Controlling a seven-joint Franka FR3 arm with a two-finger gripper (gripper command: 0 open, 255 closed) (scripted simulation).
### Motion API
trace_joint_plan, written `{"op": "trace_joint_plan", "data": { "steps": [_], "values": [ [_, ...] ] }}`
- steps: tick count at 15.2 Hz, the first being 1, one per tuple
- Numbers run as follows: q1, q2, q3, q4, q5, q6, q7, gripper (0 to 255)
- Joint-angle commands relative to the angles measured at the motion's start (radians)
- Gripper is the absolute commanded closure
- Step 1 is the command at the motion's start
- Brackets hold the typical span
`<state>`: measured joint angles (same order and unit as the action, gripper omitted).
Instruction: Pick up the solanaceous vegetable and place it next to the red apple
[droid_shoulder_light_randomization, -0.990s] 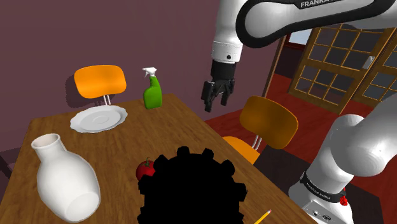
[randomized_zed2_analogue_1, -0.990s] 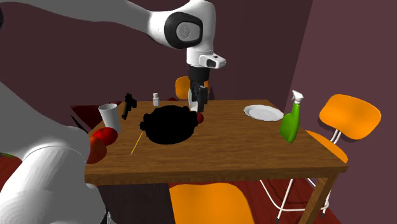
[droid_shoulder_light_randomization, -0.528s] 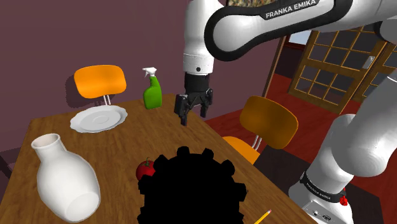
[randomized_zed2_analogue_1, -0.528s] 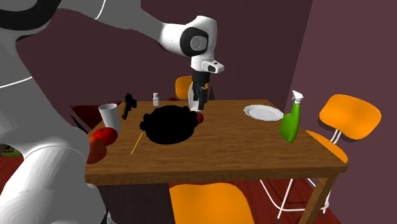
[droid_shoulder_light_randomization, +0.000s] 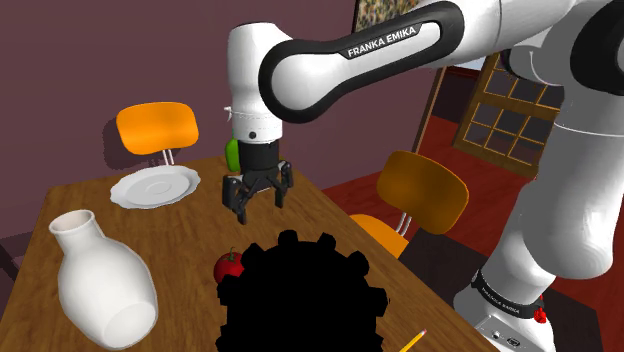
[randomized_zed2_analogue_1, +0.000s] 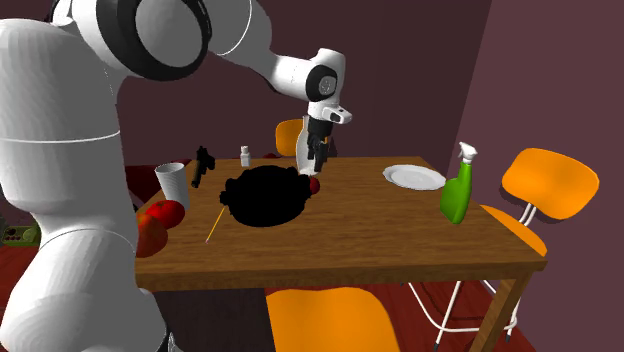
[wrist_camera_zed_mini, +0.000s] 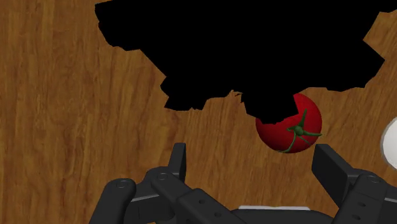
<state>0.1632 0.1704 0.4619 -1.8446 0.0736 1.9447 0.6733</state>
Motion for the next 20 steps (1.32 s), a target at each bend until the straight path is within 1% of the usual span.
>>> {"op": "trace_joint_plan", "data": {
  "steps": [1, 5, 6, 13, 20],
  "values": [
    [0.029, 0.091, 0.007, 0.089, -0.034, -0.013, 0.049, 0],
    [0.101, 0.269, 0.004, 0.277, -0.093, -0.052, 0.127, 0],
    [0.11, 0.288, 0.002, 0.298, -0.098, -0.057, 0.134, 0],
    [0.117, 0.309, -0.002, 0.226, -0.106, 0.036, 0.14, 0],
    [0.117, 0.309, -0.002, 0.226, -0.106, 0.036, 0.14, 0]
  ]
}}
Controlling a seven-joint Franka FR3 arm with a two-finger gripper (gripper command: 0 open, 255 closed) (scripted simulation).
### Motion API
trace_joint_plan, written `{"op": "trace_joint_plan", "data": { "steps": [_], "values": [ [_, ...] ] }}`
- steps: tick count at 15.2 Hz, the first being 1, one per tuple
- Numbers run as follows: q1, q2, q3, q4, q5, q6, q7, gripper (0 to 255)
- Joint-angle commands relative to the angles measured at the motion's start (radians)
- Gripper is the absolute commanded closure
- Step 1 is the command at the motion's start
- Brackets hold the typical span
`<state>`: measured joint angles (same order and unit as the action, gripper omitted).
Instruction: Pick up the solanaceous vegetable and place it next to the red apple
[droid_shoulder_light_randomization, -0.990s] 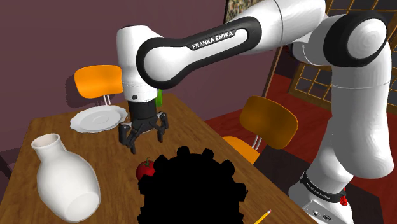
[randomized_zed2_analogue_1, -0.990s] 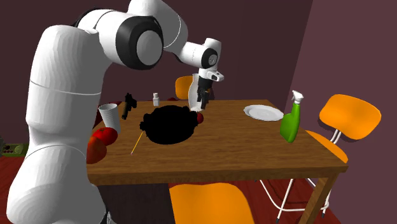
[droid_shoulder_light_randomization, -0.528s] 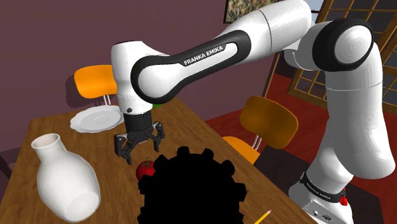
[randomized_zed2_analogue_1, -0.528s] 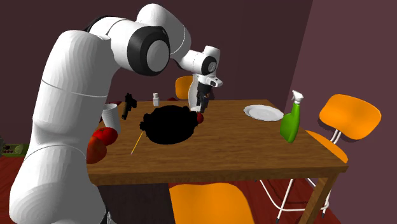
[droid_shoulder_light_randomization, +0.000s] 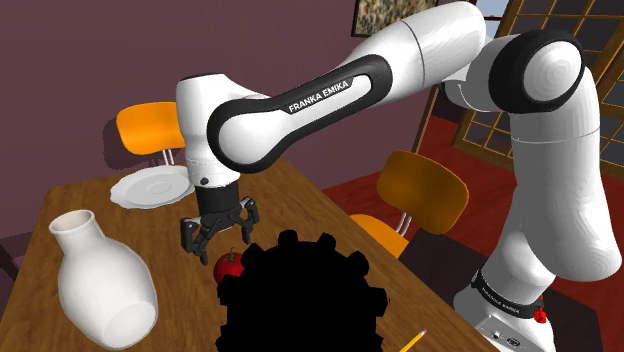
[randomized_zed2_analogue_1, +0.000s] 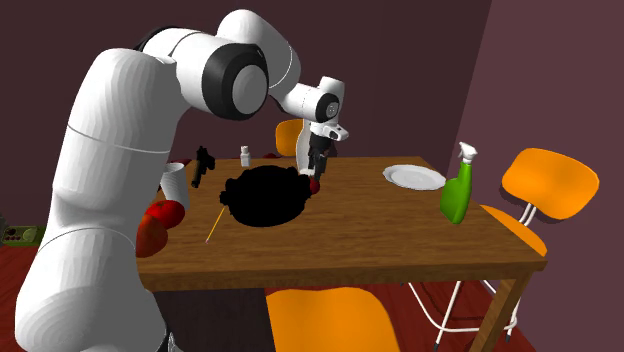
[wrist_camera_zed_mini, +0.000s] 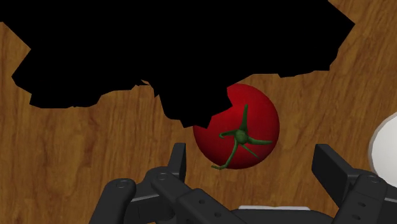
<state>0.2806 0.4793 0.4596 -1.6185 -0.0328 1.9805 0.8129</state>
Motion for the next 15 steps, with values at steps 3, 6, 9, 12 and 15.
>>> {"op": "trace_joint_plan", "data": {
  "steps": [3, 6, 9, 12, 15],
  "values": [
    [0.0, 0.0, 0.0, 0.0, 0.0, 0.0, 0.0, 255],
    [0.0, 0.0, 0.0, 0.0, 0.0, 0.0, 0.0, 255],
    [0.0, 0.0, 0.0, 0.001, 0.0, 0.0, 0.0, 255],
    [-0.001, -0.005, 0.001, 0.006, 0.002, -0.011, 0.0, 255],
    [-0.002, -0.019, 0.005, 0.028, 0.007, -0.045, 0.001, 255]
  ]
}}
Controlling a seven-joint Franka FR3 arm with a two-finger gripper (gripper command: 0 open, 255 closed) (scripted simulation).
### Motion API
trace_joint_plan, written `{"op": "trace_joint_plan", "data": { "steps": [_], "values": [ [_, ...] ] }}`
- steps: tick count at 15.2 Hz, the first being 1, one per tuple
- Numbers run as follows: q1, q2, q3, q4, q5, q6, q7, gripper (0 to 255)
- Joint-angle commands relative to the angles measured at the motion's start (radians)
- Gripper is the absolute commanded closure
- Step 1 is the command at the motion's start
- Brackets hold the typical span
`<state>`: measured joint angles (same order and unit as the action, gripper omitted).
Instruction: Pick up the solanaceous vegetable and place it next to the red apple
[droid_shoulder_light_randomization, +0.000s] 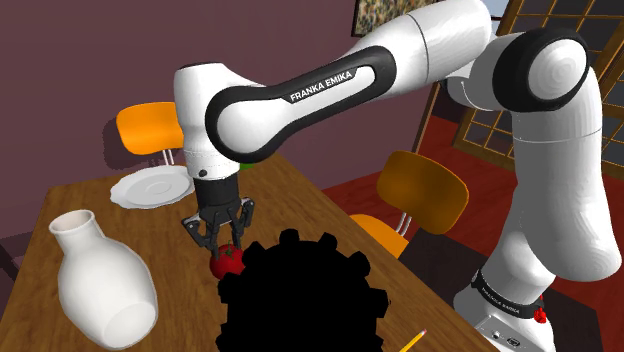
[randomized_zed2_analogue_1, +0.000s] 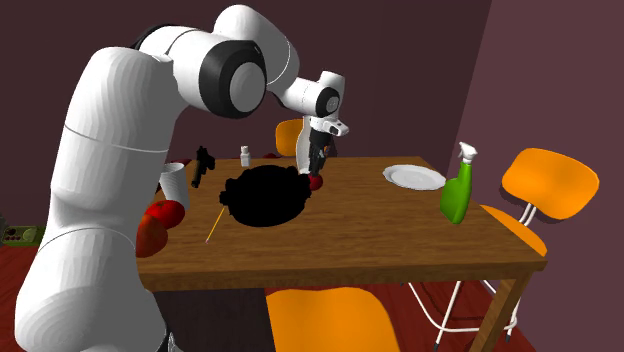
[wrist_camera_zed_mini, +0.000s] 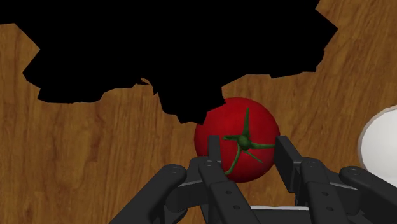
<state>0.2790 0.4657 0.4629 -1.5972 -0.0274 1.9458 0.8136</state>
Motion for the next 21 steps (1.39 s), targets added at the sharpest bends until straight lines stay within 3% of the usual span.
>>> {"op": "trace_joint_plan", "data": {
  "steps": [1, 21],
  "values": [
    [-0.001, -0.009, 0.002, 0.014, 0.003, -0.022, 0.001, 255],
    [0.008, -0.048, 0.016, 0.231, 0.018, -0.271, 0.02, 255]
  ]
}}
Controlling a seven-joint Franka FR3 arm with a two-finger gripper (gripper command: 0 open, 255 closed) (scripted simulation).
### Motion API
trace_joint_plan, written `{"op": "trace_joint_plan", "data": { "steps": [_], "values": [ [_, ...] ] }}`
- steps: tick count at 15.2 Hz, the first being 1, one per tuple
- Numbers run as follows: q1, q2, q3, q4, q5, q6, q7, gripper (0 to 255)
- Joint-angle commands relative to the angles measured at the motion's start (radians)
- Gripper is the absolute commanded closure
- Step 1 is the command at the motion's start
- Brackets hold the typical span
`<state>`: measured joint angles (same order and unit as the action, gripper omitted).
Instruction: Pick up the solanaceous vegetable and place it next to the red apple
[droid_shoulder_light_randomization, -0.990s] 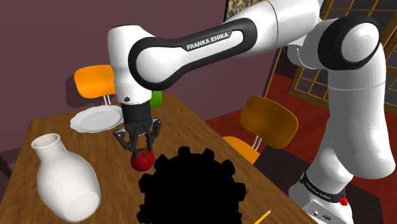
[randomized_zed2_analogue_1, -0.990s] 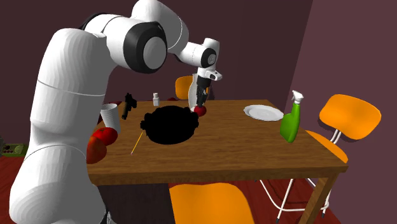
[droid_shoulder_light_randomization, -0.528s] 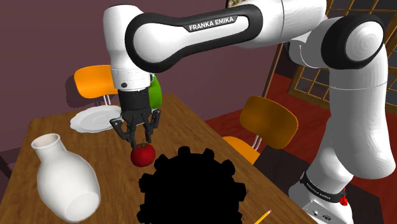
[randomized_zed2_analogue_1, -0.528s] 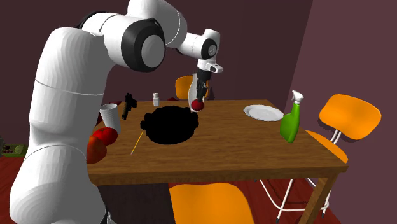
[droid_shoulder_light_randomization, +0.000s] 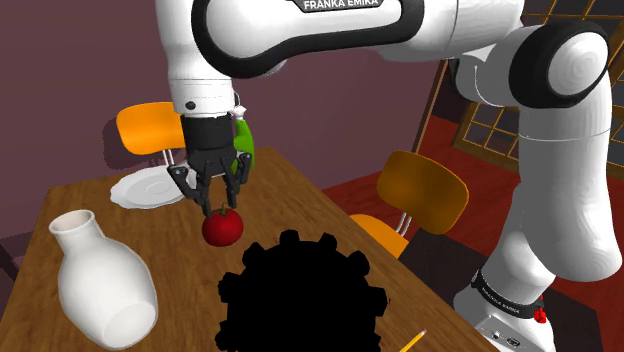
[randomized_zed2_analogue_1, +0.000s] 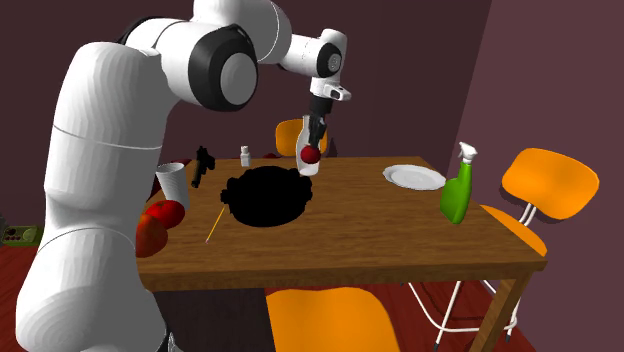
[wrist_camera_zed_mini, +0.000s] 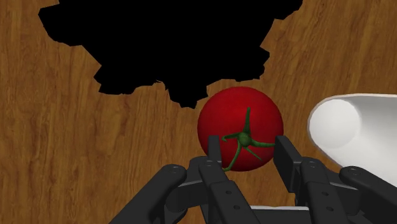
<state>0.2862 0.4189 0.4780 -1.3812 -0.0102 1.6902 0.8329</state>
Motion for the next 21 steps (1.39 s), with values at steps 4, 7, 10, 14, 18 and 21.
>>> {"op": "trace_joint_plan", "data": {
  "steps": [4, 7, 10, 14, 18, 21],
  "values": [
    [0.007, 0.004, 0.002, 0.076, -0.002, -0.072, 0.008, 255],
    [0.014, 0.011, 0.003, 0.128, -0.005, -0.115, 0.014, 255],
    [0.004, -0.035, 0.01, 0.081, 0.013, -0.111, 0.017, 255],
    [-0.034, -0.219, 0.032, -0.164, 0.093, -0.033, 0.011, 255],
    [-0.048, -0.386, 0.045, -0.357, 0.175, 0.012, -0.001, 255],
    [-0.043, -0.506, 0.05, -0.48, 0.237, 0.03, -0.01, 255]
  ]
}}
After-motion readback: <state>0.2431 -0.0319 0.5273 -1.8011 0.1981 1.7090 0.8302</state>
